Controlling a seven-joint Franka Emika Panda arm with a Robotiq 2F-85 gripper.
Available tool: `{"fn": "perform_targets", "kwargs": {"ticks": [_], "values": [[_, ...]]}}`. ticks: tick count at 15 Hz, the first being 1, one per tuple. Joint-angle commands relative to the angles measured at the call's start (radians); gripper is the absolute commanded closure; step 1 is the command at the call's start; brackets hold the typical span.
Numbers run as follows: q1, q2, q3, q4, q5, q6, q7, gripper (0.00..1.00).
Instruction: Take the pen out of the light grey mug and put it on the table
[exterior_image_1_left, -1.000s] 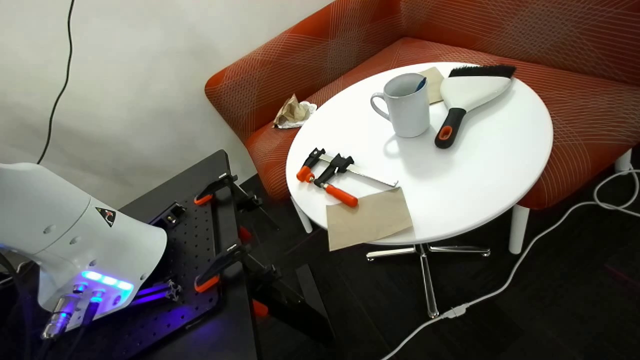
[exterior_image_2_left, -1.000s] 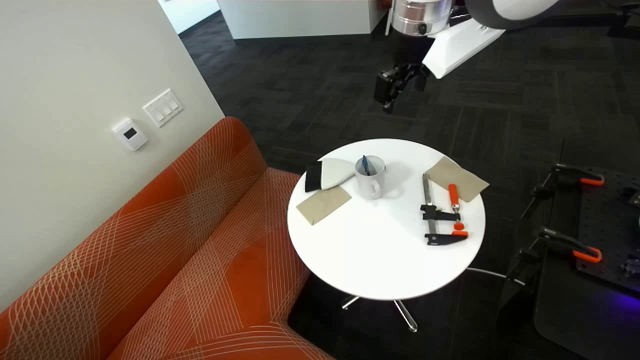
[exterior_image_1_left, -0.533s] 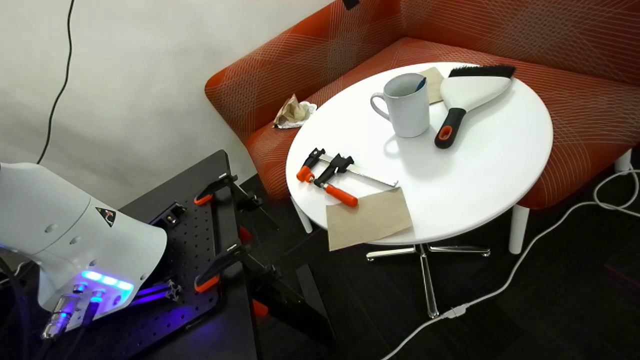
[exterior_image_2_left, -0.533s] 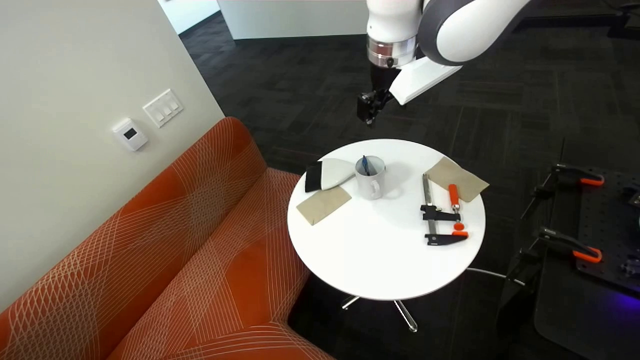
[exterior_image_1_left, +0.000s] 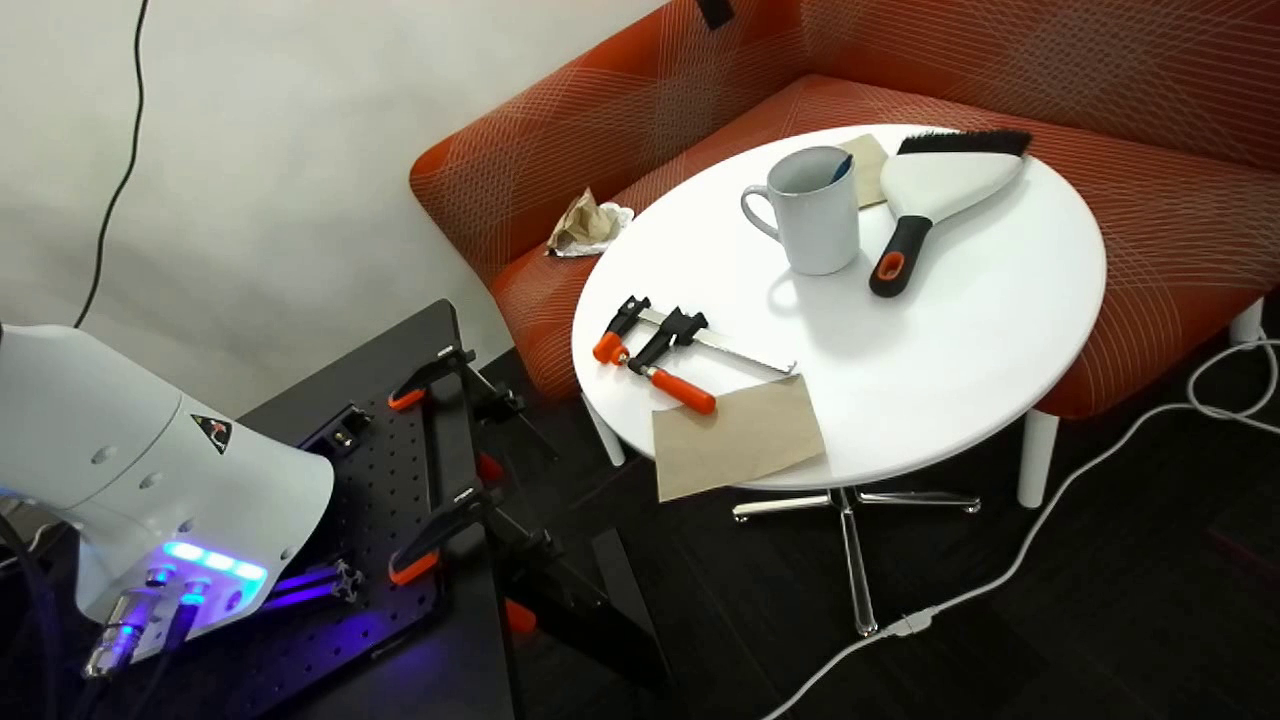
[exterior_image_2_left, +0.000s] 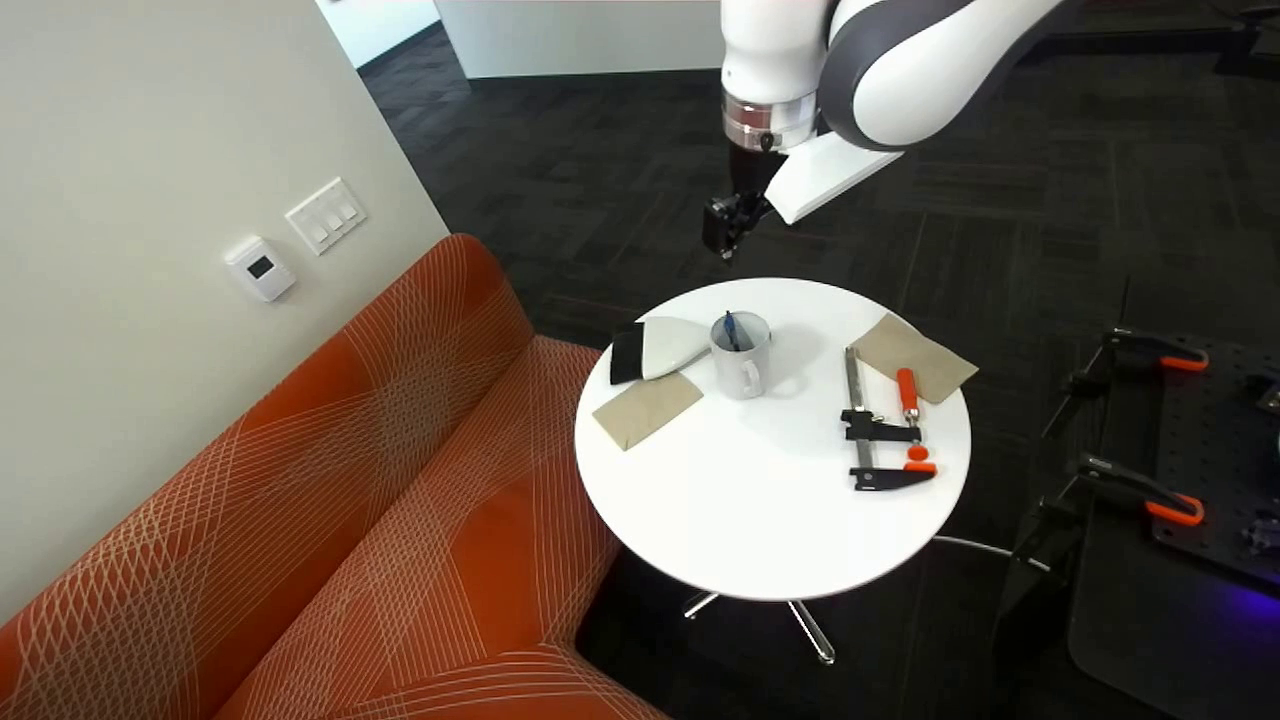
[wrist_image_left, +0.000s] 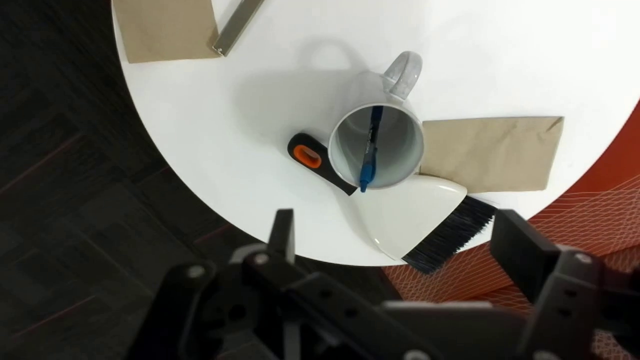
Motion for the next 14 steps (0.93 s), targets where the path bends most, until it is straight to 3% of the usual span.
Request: {"fn": "perform_targets", "kwargs": {"ticks": [1, 4, 8, 14], "values": [[0.032, 0.011, -0.034, 0.008, 0.041, 0.01, -0.01, 0.0], [0.035, 0.066, -0.042, 0.036, 0.096, 0.021, -0.02, 0.0], [0.022, 0.155, -0.044, 0.084, 0.208, 0.021, -0.14, 0.0], [0.033, 0.272, -0.083, 0.175, 0.291, 0.029, -0.177, 0.0]]}}
